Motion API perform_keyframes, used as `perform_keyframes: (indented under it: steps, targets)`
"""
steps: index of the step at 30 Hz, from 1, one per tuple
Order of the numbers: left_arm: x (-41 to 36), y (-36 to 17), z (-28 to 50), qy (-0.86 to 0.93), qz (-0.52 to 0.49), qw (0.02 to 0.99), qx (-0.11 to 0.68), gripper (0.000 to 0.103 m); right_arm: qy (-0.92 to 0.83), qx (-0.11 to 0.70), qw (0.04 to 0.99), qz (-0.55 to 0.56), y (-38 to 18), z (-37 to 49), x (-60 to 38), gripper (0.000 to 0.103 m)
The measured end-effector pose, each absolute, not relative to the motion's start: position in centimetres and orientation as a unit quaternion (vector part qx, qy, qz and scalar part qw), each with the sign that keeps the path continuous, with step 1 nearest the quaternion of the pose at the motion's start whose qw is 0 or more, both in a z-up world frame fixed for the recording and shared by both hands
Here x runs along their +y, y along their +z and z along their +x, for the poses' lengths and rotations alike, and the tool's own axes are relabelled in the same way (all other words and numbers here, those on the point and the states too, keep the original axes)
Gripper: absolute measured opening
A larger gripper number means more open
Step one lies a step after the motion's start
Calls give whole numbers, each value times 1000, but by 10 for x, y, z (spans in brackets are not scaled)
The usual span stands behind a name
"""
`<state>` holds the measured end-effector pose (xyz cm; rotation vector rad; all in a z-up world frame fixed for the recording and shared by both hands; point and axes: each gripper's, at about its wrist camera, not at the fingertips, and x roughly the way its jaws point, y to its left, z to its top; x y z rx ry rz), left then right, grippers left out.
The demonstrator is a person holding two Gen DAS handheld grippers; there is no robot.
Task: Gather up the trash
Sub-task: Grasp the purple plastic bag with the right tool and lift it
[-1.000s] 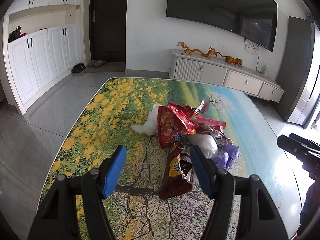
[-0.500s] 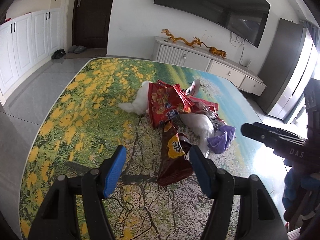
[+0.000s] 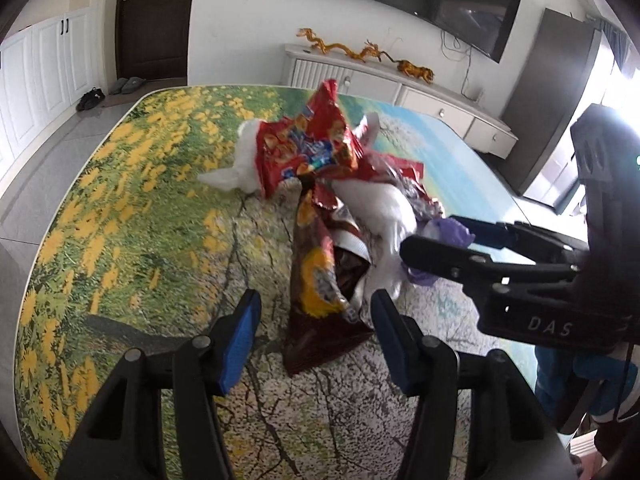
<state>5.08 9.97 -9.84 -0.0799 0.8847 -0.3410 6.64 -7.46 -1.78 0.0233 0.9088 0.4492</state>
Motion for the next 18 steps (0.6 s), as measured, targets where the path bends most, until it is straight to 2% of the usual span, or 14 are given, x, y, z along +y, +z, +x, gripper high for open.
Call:
perform_keyframes:
  steps: [12, 15, 18]
  targets:
    - [90, -100, 52, -179, -19, 885, 430, 55, 223, 447, 866, -4, -26, 56, -74, 59]
    - [89, -100, 54, -176, -13, 886, 430, 50, 223, 447, 866, -3, -27, 54, -77, 56]
    - [95, -99, 51, -185, -27, 884, 429, 49, 223, 450, 865, 7, -27, 52, -84, 56]
